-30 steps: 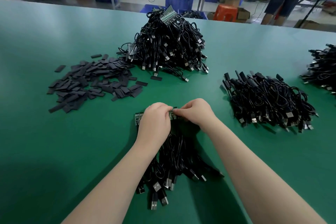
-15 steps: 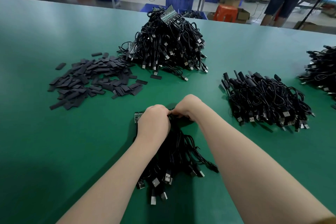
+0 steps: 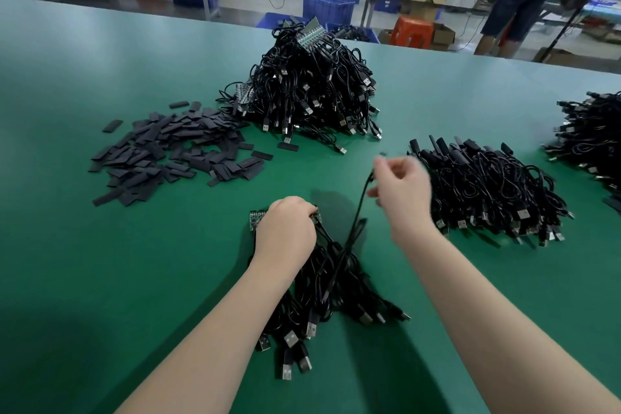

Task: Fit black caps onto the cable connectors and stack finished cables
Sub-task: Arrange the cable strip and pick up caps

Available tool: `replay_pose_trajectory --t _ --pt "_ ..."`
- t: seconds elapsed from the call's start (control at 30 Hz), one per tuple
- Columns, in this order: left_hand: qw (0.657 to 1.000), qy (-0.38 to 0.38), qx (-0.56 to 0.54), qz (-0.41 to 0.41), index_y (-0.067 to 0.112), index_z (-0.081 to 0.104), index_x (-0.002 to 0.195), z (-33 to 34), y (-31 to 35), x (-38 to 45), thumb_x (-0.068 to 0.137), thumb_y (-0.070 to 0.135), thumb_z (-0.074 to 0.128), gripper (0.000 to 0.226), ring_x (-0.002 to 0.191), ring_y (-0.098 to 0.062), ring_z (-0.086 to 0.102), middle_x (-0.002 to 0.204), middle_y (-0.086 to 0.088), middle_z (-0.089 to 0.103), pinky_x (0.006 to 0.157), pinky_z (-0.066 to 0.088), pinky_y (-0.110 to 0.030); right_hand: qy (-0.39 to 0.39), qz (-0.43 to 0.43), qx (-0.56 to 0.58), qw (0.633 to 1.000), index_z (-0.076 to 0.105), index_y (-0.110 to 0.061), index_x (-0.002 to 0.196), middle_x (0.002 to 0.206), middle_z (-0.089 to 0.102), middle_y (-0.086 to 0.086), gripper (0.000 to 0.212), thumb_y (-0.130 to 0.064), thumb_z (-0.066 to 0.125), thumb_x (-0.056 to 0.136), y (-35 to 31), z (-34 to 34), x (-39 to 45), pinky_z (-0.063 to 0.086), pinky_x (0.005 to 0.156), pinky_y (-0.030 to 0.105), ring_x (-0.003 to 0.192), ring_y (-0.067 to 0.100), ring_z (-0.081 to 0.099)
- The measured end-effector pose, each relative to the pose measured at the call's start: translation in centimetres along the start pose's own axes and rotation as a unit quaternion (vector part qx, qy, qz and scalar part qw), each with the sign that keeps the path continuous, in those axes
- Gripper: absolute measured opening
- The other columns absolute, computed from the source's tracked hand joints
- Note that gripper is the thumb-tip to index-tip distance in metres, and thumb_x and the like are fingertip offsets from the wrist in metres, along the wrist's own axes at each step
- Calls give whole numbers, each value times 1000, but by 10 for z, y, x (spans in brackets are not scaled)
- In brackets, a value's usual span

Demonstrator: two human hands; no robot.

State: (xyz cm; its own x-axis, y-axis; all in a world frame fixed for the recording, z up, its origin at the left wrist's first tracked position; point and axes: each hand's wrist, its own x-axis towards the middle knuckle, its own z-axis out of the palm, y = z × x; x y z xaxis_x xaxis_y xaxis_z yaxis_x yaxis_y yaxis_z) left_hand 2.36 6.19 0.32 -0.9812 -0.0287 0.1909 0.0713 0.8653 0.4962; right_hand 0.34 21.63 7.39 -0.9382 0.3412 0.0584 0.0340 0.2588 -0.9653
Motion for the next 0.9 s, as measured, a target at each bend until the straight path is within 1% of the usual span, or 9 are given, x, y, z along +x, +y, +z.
replay_pose_trajectory --t 0.13,0.27,0.37,0.47,0.57,0.63,0.7,0.77,0.9 --pt "999 21 -20 22 16 56 136 -1 1 -4 93 5 43 46 119 -25 51 132 -4 58 92 48 -36 56 -197 86 975 53 -27 84 80 58 -10 14 -25 59 97 -52 -9 -12 48 61 19 60 9 61" --pt "978 161 -129 43 7 29 150 -9 10 -8 101 22 40 53 138 -24 36 149 -13 40 111 26 -26 -20 -258 108 960 51 -27 88 78 59 -9 15 -20 58 99 -79 3 -27 52 61 22 60 14 67" --pt "945 293 -105 101 6 19 151 -21 9 -11 102 34 39 60 144 -30 25 153 -19 31 120 16 -34 -88 -114 236 961 51 -18 94 77 58 -2 9 -16 58 99 -80 22 -31 57 62 26 63 17 71" --pt "925 349 12 148 7 29 148 -26 4 -15 97 29 54 61 139 -34 34 149 -17 41 118 21 -45 -104 69 288 949 52 -7 109 88 65 7 14 -10 59 97 -62 34 -28 59 62 25 64 14 72" --pt "953 270 66 121 8 38 147 -24 3 -14 89 22 66 66 128 -29 49 138 -10 55 111 30 -44 -164 194 152 955 54 -8 113 98 73 11 22 -9 64 93 -29 38 -25 62 69 31 69 16 71" --pt "980 161 44 105 13 48 142 -21 3 -13 91 24 64 56 114 -26 59 122 -5 65 105 37 -40 -195 184 27 963 56 -10 100 100 74 12 16 -12 67 89 -11 37 -23 60 75 34 74 17 71" --pt "993 83 11 86 25 60 131 -20 1 -12 96 30 55 35 98 -26 64 105 -1 71 88 45 -36 -191 121 -80 971 55 -15 85 94 73 11 13 -17 68 86 -5 32 -20 57 74 36 80 21 71" --pt "996 58 -14 63 29 64 121 -19 0 -10 99 35 49 27 91 -27 63 98 1 70 72 48 -36 -192 45 -205 959 56 -20 79 86 70 2 12 -22 67 85 -9 27 -15 53 71 36 83 23 66" --pt "994 55 5 93 25 68 109 -19 1 -8 96 27 53 20 84 -26 61 85 4 66 65 41 -33 -125 -124 -285 942 59 -26 98 99 64 -11 14 -15 56 90 -30 43 -7 50 71 32 89 15 60"
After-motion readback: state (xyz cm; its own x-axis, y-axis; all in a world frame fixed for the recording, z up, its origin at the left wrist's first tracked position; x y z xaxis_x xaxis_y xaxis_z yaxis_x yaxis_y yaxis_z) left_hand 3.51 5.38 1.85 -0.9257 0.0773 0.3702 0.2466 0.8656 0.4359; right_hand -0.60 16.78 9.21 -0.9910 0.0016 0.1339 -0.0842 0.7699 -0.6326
